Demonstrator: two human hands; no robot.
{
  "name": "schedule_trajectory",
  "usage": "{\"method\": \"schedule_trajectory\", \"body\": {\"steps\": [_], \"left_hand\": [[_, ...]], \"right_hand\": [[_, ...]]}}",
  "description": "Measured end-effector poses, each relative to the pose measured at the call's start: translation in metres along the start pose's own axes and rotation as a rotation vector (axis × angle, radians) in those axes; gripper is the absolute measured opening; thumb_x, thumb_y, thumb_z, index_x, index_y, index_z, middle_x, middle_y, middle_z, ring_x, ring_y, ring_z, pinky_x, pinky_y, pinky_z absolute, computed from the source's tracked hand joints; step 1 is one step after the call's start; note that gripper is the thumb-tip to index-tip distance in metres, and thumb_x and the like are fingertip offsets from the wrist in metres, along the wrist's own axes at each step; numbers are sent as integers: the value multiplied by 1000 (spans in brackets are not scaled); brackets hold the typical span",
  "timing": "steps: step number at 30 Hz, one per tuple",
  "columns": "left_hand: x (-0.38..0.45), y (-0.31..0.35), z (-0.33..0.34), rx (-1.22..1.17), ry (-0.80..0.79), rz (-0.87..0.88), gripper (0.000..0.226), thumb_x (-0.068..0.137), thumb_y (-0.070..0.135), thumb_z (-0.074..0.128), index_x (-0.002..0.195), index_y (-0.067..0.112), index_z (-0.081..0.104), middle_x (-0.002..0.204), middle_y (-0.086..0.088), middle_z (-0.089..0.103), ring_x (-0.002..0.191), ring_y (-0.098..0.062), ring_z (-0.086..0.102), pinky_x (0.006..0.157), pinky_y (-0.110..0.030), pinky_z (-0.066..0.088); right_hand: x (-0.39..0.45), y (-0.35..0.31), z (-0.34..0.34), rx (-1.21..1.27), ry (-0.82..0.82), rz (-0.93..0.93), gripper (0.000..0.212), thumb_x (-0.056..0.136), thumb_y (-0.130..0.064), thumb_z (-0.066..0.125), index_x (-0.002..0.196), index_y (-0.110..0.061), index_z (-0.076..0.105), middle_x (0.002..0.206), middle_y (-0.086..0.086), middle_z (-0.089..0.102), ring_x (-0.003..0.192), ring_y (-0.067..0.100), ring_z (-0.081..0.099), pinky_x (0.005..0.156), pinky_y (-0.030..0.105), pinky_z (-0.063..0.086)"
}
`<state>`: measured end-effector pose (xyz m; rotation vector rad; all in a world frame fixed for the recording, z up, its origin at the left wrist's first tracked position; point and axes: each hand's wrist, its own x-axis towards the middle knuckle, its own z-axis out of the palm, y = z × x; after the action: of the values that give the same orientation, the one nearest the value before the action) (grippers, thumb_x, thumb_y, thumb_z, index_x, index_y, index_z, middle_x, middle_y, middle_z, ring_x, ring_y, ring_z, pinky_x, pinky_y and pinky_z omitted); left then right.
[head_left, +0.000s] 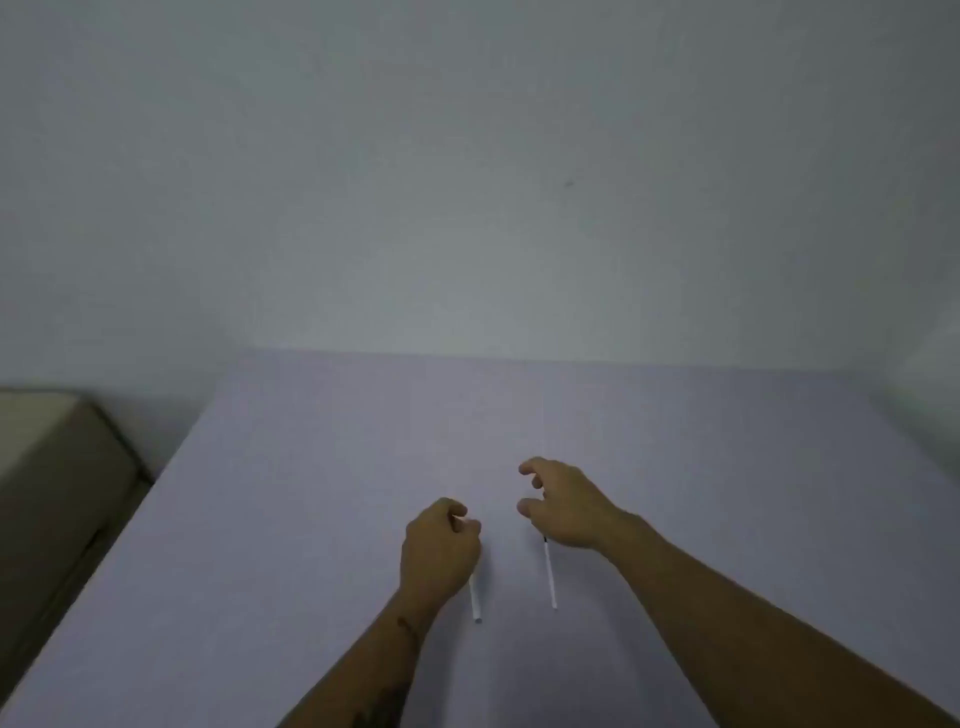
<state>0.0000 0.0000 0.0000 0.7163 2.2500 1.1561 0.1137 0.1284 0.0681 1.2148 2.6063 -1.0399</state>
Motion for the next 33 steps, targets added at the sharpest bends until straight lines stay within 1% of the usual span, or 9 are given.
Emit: {"method": "schedule_trajectory", "body": {"steps": [4, 9, 13, 18, 20, 23, 26, 29, 33], "left_hand": [[5, -23, 21, 219, -44, -79, 28, 85, 42, 64, 101, 20, 58, 89, 1, 63, 77, -15, 60, 67, -29, 49], [8, -38, 37, 462, -169, -115, 48, 80, 50, 65, 109, 17, 46, 104, -3, 60, 91, -23, 60, 68, -32, 45], [11, -39, 44, 507, -160, -98, 29, 88, 35, 55, 107, 14, 53, 105, -6, 62, 92, -24, 62, 75, -35, 53], [17, -40, 40, 494, -172, -91, 15, 92, 30, 49, 93, 16, 52, 94, -4, 59, 75, -19, 51, 64, -30, 43], [17, -42, 37, 473, -190, -11, 16, 93, 32, 47, 86, 18, 48, 86, 1, 53, 73, -18, 48, 64, -30, 40], [11, -47, 33, 453, -217, 100, 17, 94, 33, 47, 83, 20, 46, 83, 3, 53, 71, -15, 48, 62, -28, 38], [11, -51, 28, 429, -239, 128, 18, 94, 33, 49, 84, 19, 50, 84, 0, 59, 70, -17, 52, 62, -30, 42], [14, -52, 19, 495, -261, 109, 16, 93, 29, 50, 81, 19, 46, 86, -3, 60, 71, -20, 49, 62, -33, 41], [12, -60, 8, 485, -204, 58, 17, 93, 32, 49, 82, 18, 49, 84, 0, 58, 73, -20, 52, 64, -32, 42]], "right_hand": [[-1, 15, 31, -63, -88, 81, 57, 91, -28, 58, 145, -18, 43, 143, 9, 50, 126, 25, 52, 104, 37, 45], [8, 32, 48, -59, -131, 166, 53, 90, -25, 58, 142, -17, 48, 132, 9, 60, 116, 24, 59, 95, 33, 49], [21, 40, 56, -8, -144, 188, 48, 91, -25, 59, 138, -15, 53, 119, 10, 66, 105, 24, 64, 88, 31, 51], [40, 38, 73, 179, -106, 296, 45, 89, -28, 64, 131, -13, 59, 125, 10, 64, 111, 27, 63, 93, 35, 52], [48, 34, 82, 258, -32, 326, 37, 86, -32, 65, 115, -10, 68, 112, 10, 70, 103, 29, 66, 88, 36, 54], [56, 33, 90, 439, 105, 377, 30, 75, -31, 66, 80, -2, 72, 78, 18, 74, 79, 37, 71, 75, 50, 59], [61, 28, 95, 582, 113, 435, 22, 72, -18, 67, 69, 3, 69, 65, 21, 71, 59, 33, 67, 70, 51, 60], [68, 25, 92, 656, 196, 508, 14, 72, -9, 62, 65, -4, 73, 54, 12, 67, 51, 25, 63, 67, 45, 61], [79, 35, 80, 456, 111, 449, 19, 70, -4, 60, 61, -9, 75, 48, 4, 67, 51, 22, 65, 58, 33, 59]]}}
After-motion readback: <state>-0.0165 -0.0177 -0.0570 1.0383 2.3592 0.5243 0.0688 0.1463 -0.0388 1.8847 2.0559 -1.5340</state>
